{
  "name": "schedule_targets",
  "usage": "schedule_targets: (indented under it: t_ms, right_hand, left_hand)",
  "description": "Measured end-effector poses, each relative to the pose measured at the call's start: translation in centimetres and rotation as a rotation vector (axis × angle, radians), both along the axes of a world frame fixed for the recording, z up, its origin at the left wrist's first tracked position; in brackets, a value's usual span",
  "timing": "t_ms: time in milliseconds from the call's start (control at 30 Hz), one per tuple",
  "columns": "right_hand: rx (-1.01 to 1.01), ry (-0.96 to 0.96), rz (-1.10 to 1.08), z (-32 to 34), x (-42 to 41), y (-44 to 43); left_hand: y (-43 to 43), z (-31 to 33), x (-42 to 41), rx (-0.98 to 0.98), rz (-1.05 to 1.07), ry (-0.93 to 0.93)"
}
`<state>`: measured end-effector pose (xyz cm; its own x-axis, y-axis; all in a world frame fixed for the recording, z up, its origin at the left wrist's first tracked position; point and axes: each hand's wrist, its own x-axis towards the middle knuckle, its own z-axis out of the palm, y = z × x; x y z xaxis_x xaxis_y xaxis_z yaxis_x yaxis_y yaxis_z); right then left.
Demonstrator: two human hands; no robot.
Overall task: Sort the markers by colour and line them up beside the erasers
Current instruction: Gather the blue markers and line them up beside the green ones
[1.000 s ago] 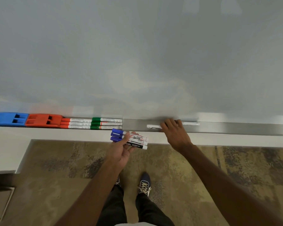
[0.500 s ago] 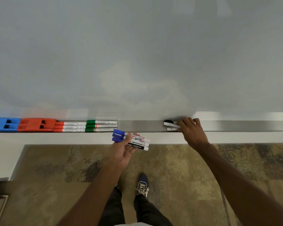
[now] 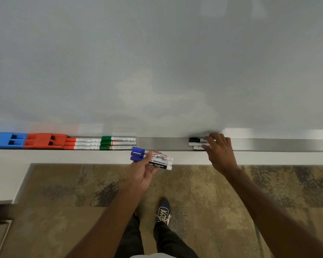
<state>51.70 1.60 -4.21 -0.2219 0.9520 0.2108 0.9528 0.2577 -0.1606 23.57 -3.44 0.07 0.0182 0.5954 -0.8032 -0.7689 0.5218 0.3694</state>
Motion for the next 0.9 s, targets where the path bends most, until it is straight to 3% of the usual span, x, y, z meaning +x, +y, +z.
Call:
schedule_targets:
  t_ms: [100,233,333,767,900]
  right_hand:
    - [-0.173,0.444,-0.144,1.6,-3.6,-1.4]
    - [-0.683,1.177,-0.273,3.4,-8.0,-3.5]
    - [-0.805,1.458,-0.270,4.1,-10.3,-4.3]
    - [-0.658,1.473,-0.353,2.7,-11.6,-1.9]
    - [-0.626,1.430,-0.387,2.0,-11.2,-0.3]
  left_hand:
    - [0.2,0.1,0.1,0.004,0.018,-0.016]
    - [0.5,0.2,0.4,0.011,0.056,0.001]
    - [0.8,0.2,0.7,0.043,0.087,0.024]
    - [2.4,0.2,-0.9,0.013,-0.012,-0.010]
    - [1.9,-0.3,-2.9,-0.032,-0.040,0.142]
